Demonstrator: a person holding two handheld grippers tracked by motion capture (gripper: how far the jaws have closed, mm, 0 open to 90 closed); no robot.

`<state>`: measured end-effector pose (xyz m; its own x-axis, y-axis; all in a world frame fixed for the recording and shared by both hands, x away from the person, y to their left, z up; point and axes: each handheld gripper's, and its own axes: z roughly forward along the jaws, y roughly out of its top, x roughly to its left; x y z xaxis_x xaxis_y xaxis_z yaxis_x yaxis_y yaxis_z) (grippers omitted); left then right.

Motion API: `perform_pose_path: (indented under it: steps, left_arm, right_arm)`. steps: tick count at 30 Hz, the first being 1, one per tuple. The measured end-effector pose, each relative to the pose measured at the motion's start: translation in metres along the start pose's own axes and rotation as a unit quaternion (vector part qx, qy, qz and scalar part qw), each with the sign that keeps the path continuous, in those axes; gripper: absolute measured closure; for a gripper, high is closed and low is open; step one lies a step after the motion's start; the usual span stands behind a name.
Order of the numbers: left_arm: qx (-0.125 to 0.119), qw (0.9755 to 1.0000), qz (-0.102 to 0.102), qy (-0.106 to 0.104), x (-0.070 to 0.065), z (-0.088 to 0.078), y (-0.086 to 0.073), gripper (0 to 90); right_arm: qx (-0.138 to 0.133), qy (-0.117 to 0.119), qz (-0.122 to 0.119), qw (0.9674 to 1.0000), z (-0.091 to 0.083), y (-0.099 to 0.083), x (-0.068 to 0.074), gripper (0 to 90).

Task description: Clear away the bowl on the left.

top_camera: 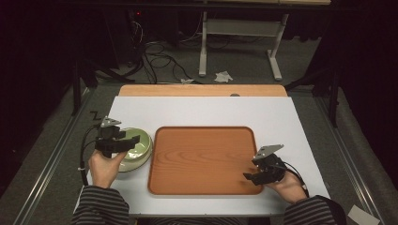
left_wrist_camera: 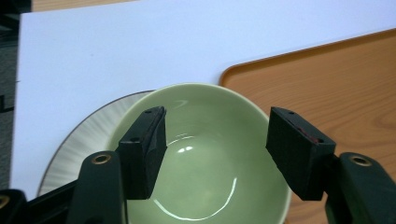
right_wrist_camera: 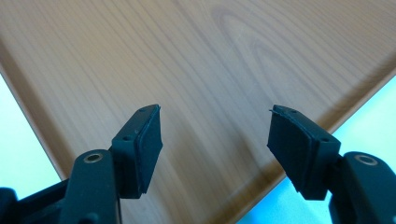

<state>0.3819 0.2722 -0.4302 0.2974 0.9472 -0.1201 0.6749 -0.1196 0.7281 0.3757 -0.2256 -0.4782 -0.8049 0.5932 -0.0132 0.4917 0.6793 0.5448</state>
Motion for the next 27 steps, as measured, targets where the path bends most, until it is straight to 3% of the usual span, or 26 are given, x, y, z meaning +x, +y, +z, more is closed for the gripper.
perform_pose_path:
  steps: [8, 17, 27]
  left_arm:
    - [0.017, 0.9994, -0.017, 0.025, 0.012, 0.003, -0.003, 38.3]
    - [0.027, 0.9967, -0.042, 0.064, 0.023, 0.006, -0.007, 38.1]
    - [0.078, 0.9919, -0.078, 0.064, 0.038, 0.022, -0.014, 38.1]
  right_arm:
    - [0.000, -0.001, -0.002, 1.0000, 0.000, 0.000, 0.000, 36.6]
    - [0.002, -0.003, -0.001, 1.0000, 0.000, 0.000, 0.001, 36.6]
    - [0.005, -0.001, -0.003, 1.0000, 0.001, 0.000, 0.001, 36.5]
